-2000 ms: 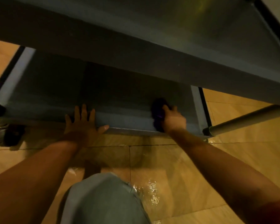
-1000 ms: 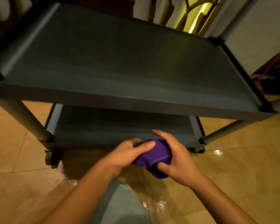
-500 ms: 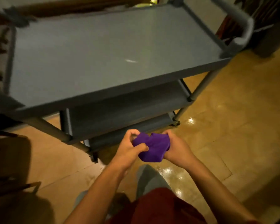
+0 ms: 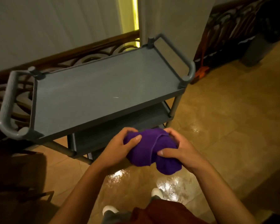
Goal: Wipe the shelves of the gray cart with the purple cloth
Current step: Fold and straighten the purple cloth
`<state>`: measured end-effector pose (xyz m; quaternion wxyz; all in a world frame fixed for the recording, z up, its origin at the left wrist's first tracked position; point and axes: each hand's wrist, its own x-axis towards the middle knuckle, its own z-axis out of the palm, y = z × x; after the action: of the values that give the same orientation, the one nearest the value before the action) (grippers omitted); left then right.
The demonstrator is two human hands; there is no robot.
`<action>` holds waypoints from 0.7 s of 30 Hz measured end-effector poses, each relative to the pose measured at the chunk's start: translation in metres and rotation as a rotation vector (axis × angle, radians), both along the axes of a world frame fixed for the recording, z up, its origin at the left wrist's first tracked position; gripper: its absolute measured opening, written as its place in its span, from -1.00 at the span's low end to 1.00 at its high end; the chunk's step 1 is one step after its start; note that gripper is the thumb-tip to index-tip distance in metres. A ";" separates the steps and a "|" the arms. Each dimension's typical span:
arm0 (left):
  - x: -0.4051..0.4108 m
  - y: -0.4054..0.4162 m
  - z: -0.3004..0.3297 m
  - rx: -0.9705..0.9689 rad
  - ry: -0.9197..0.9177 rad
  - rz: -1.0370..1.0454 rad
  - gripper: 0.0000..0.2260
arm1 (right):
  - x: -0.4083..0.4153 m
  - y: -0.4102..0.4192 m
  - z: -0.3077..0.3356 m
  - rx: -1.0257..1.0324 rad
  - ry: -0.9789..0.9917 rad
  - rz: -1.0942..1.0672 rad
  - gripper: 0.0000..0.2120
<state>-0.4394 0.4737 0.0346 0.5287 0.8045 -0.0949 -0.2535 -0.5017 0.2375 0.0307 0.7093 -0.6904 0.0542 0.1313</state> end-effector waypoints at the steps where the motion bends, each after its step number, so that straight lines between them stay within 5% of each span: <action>1: -0.003 -0.010 0.008 0.009 -0.050 -0.027 -0.69 | -0.002 -0.010 0.006 0.000 -0.023 0.000 -0.50; 9: -0.007 -0.061 0.039 -0.154 -0.091 -0.228 -0.37 | 0.018 -0.049 0.048 -0.090 -0.141 0.104 -0.46; 15: 0.016 -0.088 0.032 -0.124 -0.100 -0.206 -0.55 | 0.028 -0.076 0.067 -0.525 -0.185 0.163 -0.48; 21: 0.042 -0.130 0.038 -0.337 0.003 -0.143 -0.82 | 0.015 -0.127 0.085 -0.591 0.033 -0.048 -0.44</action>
<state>-0.3974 0.3433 0.0722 0.6368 0.6953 -0.1923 -0.2722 -0.4871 0.1104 0.1155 0.4793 -0.8634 0.1179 0.1045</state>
